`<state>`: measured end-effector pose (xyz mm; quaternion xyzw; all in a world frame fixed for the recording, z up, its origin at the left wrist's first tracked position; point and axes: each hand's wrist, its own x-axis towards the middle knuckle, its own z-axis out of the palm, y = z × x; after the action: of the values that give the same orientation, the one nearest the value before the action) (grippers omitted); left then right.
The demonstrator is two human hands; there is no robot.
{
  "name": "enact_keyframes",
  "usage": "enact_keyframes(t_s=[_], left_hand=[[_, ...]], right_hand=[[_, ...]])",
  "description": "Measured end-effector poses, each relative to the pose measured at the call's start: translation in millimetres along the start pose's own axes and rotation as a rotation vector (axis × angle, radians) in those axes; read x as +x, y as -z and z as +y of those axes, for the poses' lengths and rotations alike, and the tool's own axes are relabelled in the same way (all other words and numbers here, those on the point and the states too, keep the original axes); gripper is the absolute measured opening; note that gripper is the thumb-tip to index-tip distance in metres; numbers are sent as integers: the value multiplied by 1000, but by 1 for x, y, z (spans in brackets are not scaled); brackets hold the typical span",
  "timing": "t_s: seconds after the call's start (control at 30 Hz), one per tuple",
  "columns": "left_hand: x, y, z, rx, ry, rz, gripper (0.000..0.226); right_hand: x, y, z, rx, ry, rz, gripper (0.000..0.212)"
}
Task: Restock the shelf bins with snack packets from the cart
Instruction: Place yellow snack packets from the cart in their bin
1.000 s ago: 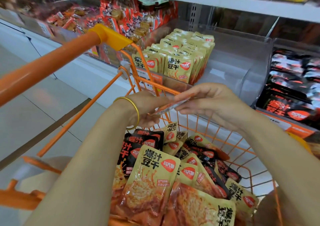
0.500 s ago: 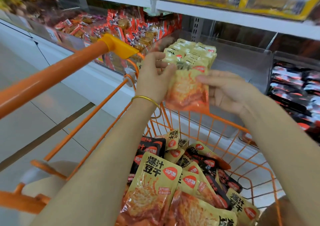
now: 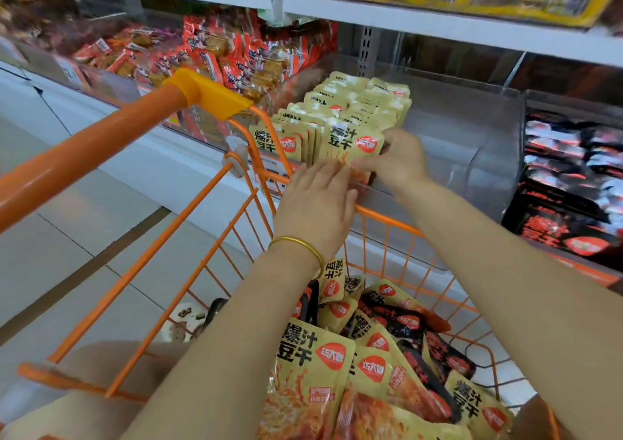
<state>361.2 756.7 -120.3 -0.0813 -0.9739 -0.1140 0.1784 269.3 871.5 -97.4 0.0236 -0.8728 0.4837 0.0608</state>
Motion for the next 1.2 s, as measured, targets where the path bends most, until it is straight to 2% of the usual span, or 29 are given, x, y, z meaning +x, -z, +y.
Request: enact_keyframes(t_s=[0.13,0.23,0.43,0.53,0.6,0.67,0.73,0.8,0.87,0.9,0.93,1.03,1.2], left_hand=[[2,0,0,6,5,-25,60],[1,1,0,-12,10,-9,60],[0,4,0,-30,11,-30,59],[0,4,-2,-47,7,-26,48],[1,8,-1,-81,0,-33,45],[2,19,1,-141,-22,-31,43],[2,35,4,-201,0,11,35],[3,50,6,-239,44,43,28],[1,59,8,-220,36,27,21],[-3,60,9,-204,25,7,20],[-7,58,9,-194,20,-9,20],[-24,47,7,-197,82,-63,21],[-30,39,-1,-195,140,-178,18]], right_hand=[[3,-6,-6,-330,49,-54,16],[3,-10,-9,-459,51,-71,18],[2,-9,-10,-396,10,-86,23],[-2,0,-10,-301,12,-101,31],[-14,16,-15,-272,71,-46,25],[-40,38,-22,-218,135,18,33],[-74,59,-26,-106,153,-98,28],[-105,67,-19,-80,83,-377,19],[-124,56,-5,-164,-9,-628,12],[-128,46,3,-222,-24,-687,7],[-130,36,10,-280,-17,-707,6],[-133,5,24,-368,41,-734,26],[-137,-5,30,-109,-97,-645,21]])
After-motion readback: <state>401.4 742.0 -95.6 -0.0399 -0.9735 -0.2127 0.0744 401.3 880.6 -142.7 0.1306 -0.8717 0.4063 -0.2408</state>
